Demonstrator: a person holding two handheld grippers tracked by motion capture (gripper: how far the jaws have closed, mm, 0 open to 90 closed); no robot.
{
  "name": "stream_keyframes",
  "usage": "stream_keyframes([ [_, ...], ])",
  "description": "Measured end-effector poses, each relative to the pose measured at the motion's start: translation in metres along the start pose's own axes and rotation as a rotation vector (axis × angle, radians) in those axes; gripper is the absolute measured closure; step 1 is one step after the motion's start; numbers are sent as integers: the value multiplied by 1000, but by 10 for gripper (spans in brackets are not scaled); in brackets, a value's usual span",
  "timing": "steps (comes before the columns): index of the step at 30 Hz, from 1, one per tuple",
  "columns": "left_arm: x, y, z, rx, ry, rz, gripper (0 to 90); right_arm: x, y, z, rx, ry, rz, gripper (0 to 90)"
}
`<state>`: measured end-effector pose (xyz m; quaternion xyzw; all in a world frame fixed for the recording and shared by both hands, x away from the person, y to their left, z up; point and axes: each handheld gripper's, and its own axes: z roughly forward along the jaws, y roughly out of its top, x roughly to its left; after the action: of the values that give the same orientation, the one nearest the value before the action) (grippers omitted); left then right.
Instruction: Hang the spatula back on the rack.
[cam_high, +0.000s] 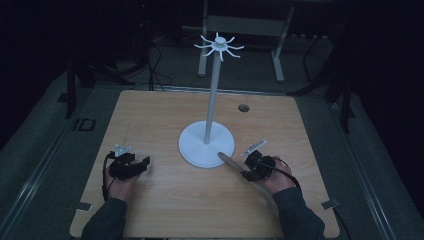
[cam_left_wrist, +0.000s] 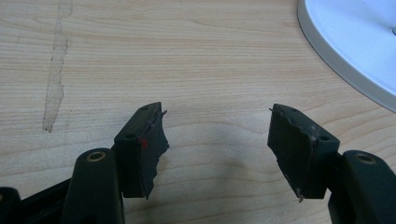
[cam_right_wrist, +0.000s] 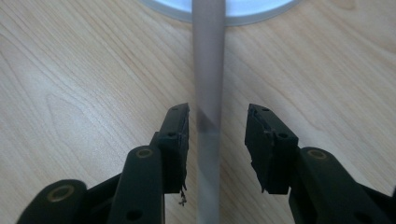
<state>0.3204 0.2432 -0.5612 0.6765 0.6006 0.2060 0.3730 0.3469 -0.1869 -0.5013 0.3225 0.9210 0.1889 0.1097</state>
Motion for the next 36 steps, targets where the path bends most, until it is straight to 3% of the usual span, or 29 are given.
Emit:
stream_keyframes([
  [11, 0, 0, 0, -1, -1, -1, 364, -5, 5, 20, 84, 60, 13, 730],
  [17, 0, 0, 0, 0, 0, 0, 364, -7, 7, 26, 108, 74, 18, 738],
  [28, 0, 0, 0, -1, 0, -1, 364, -3, 9, 30, 129, 42, 6, 753],
  [36, 0, 0, 0, -1, 0, 0, 364, 0, 9, 27, 114, 16, -3, 754],
])
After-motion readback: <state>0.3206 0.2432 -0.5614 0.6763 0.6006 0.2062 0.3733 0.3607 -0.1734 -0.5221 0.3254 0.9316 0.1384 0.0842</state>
